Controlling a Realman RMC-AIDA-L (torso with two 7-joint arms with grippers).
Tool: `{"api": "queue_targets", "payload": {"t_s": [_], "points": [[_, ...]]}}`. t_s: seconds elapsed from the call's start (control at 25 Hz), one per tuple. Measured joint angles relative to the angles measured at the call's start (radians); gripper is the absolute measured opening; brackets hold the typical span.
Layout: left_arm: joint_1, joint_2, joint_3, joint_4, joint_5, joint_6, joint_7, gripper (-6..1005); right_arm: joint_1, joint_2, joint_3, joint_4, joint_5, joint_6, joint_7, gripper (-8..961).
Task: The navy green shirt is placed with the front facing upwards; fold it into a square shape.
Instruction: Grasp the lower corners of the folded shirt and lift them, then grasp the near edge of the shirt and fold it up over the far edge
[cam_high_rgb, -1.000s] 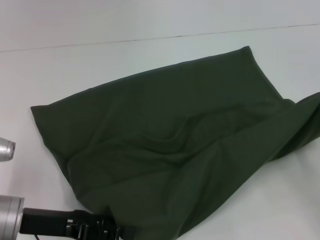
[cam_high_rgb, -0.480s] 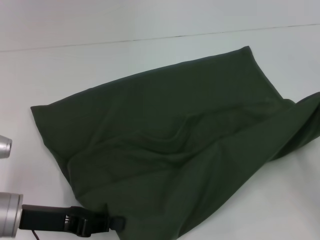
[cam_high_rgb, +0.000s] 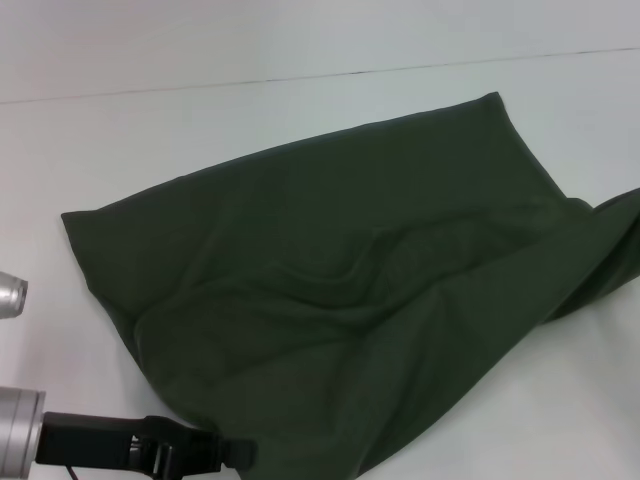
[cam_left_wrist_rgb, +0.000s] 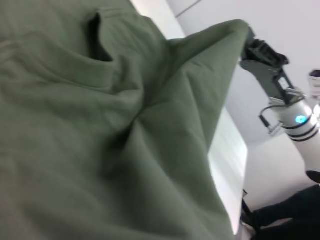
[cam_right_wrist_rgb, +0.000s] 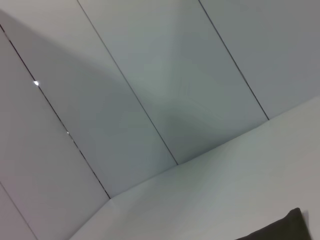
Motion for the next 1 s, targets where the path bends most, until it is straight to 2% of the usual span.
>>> {"api": "queue_targets", "payload": {"t_s": [0.36, 1.0], "points": [[0.018, 0.029, -0.025, 0.005, -0.116, 0.146, 0.066, 15, -0.004, 0.001, -0.003, 0.000, -0.002, 0.000, -0.010, 46], [0.016, 0.049, -0.061, 0.053, -0.129, 0.184, 0.075, 15, -0.073, 0.002, -0.056, 0.000, -0.058, -0.061, -0.158, 46]]}}
